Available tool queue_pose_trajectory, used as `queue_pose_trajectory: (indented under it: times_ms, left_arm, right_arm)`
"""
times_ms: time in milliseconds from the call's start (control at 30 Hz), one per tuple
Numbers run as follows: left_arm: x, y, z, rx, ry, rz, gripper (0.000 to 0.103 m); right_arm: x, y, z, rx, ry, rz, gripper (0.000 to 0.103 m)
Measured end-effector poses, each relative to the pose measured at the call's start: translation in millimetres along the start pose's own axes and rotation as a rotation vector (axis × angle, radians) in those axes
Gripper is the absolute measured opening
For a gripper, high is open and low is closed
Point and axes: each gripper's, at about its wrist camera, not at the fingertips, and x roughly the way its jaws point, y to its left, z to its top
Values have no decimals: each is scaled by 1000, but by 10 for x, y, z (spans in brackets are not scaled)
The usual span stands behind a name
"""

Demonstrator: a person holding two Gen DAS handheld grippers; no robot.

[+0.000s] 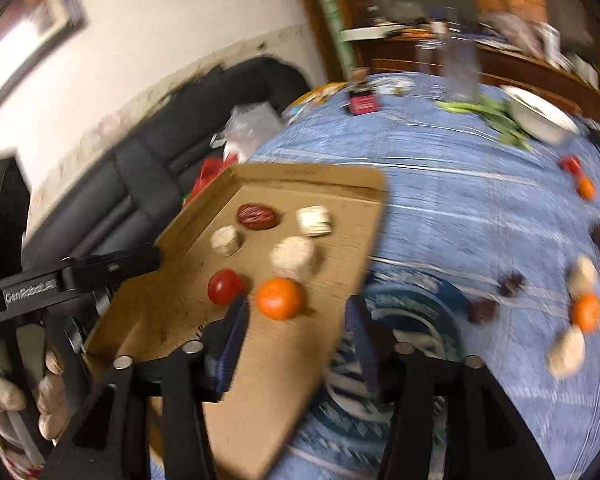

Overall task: Organize fruits
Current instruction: 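Swing both tools back toward the fruits on the tablecloth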

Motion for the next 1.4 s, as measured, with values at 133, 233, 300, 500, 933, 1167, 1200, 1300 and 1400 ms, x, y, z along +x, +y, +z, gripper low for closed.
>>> queue_pose_trajectory:
  times_ms: [133,233,300,500,933,1167,1200,1300,1400]
  left_arm:
    - [-162,-160,-169,-31,-30,-86,77]
    - [-188,-375,-308,-13,-24,-138,77]
    - [-170,-561,-377,28,-10,-152,77]
    - [-65,-991,-533,108,22,-151,77]
    - [408,-1569,-781,259,129,-145,77]
    - [730,-1899,-771,336,162,-130,76]
    - [769,-1965,-753,349,160,-135,76]
    - [914,-2169,-719,380,152,-169,76]
    - [1098,-2304,-720,387,171,-199,76]
  right_arm:
    - [-413,-523,-216,201,-70,-1,61]
    - [-724,-872,-370,309,-119,-24,61]
    - [-943,-1019,-429,333,-160,-69,61]
    - [-1360,-1302,-498,352,-248,-161,63]
    - [-1340,-1896,-552,411,-198,-195,64]
    - [-1231,-2126,-124,318,-126,-264,64]
    - [-1199,-2169,-71,317,-117,-272,64]
    - [-939,-2294,140,299,-58,-255,64]
    - [-664,-2372,265,289,0,-192,59]
